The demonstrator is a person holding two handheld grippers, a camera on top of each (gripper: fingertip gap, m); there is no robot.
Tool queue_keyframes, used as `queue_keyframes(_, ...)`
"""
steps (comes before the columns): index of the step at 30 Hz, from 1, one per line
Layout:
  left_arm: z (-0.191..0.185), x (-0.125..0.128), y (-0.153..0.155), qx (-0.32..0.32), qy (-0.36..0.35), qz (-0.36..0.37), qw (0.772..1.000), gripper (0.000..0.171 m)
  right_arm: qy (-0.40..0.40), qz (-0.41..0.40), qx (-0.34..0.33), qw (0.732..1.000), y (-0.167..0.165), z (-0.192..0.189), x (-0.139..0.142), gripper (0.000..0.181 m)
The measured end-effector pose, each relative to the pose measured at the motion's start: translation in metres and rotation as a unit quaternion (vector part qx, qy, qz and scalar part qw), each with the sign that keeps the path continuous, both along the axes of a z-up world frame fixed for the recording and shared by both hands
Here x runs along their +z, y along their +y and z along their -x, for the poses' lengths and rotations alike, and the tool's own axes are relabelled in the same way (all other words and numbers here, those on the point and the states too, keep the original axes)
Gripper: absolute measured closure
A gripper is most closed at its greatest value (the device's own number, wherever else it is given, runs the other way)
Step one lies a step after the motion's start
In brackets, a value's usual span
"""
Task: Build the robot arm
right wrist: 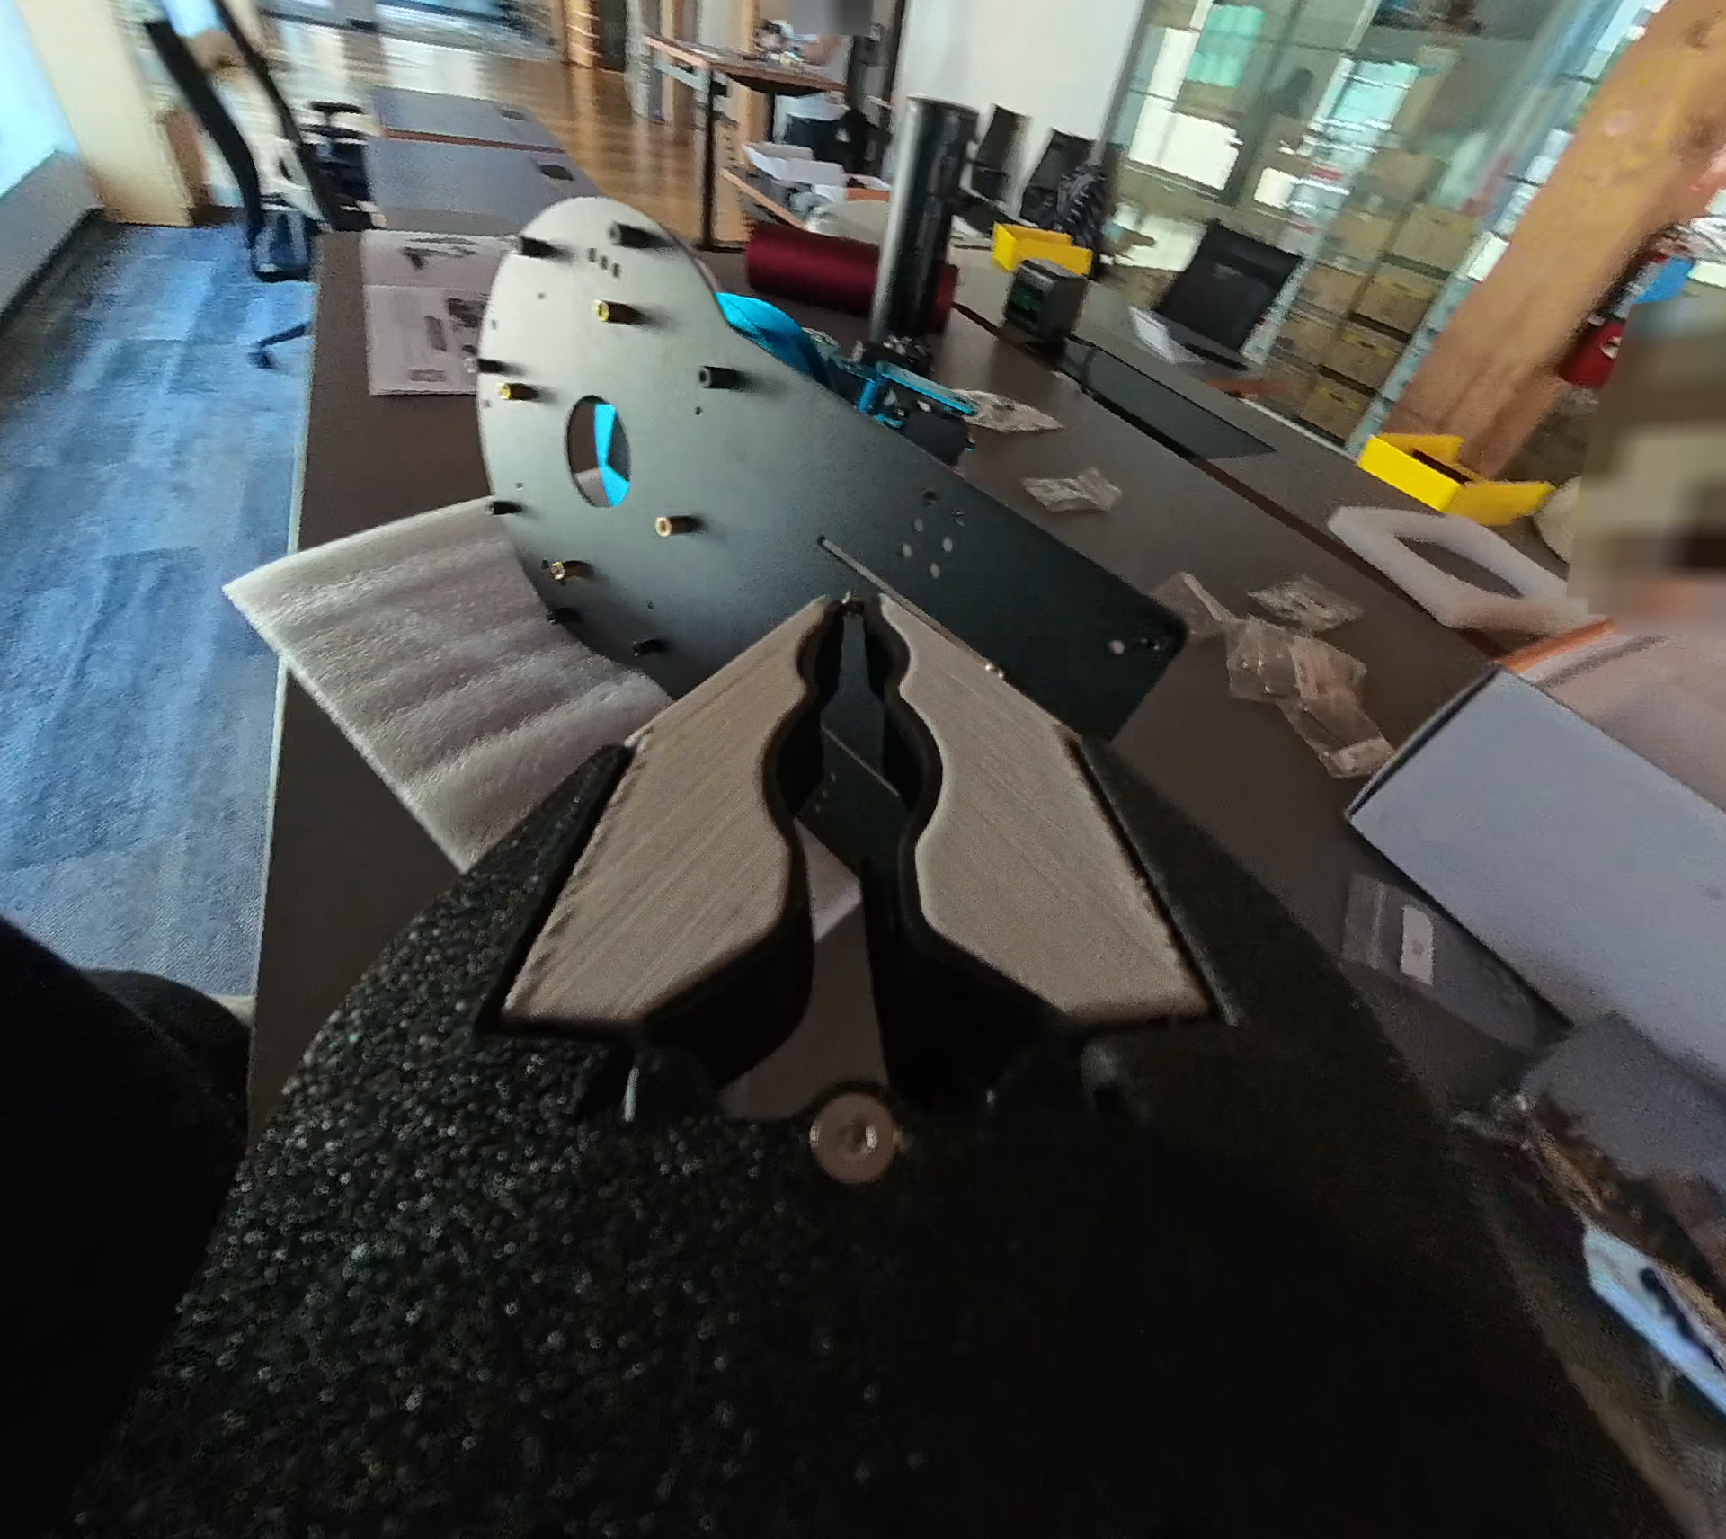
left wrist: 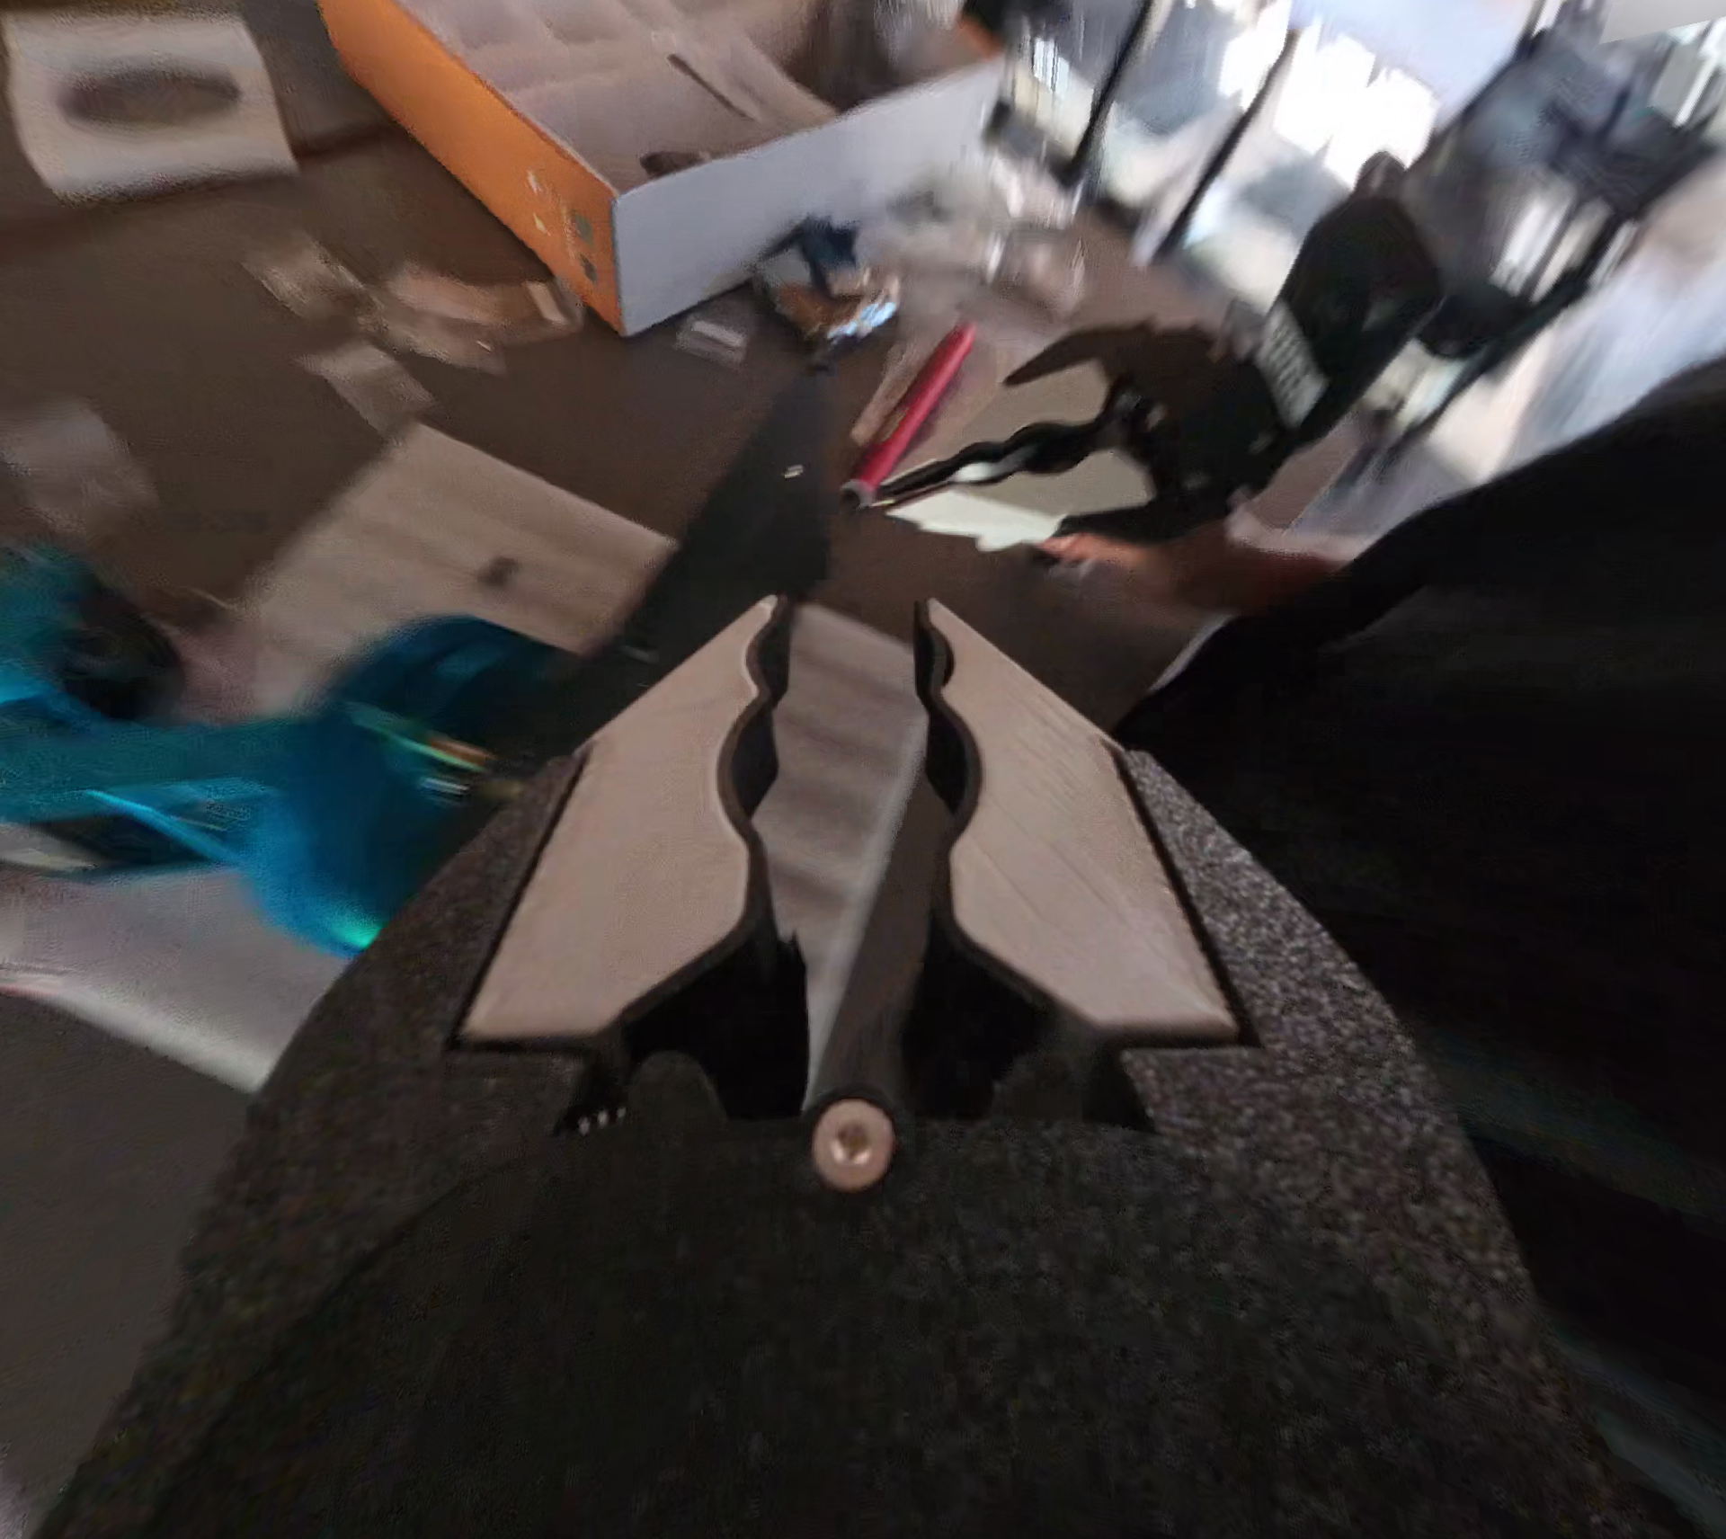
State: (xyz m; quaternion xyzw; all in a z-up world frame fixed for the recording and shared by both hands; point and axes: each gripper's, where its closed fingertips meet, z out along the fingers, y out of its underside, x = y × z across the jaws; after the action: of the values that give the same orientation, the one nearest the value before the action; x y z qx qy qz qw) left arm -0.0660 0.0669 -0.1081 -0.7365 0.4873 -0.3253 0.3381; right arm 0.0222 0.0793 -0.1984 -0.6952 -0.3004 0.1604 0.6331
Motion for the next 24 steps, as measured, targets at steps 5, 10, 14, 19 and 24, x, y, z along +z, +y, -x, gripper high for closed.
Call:
queue_keyframes(5,0.006,-0.016,0.098,-0.194,0.172,-0.163,0.952,0.150,0.007,0.025,-0.131,0.991,0.020,0.019,-0.010,0.179)
queue_keyframes(10,-0.025,-0.095,0.140,-0.384,0.247,-0.068,0.887,0.150,0.013,0.070,-0.268,0.961,0.017,0.029,-0.017,0.178)
queue_keyframes(14,-0.044,-0.168,0.157,-0.445,0.315,-0.048,0.837,0.148,0.011,0.086,-0.331,0.940,0.010,0.034,-0.014,0.177)
queue_keyframes(19,-0.049,-0.201,0.159,-0.473,0.333,-0.053,0.814,0.150,0.023,0.101,-0.374,0.922,0.010,0.033,-0.014,0.177)
queue_keyframes(24,-0.052,-0.213,0.155,-0.502,0.321,-0.096,0.797,0.161,0.045,0.103,-0.393,0.913,0.011,0.032,-0.016,0.177)
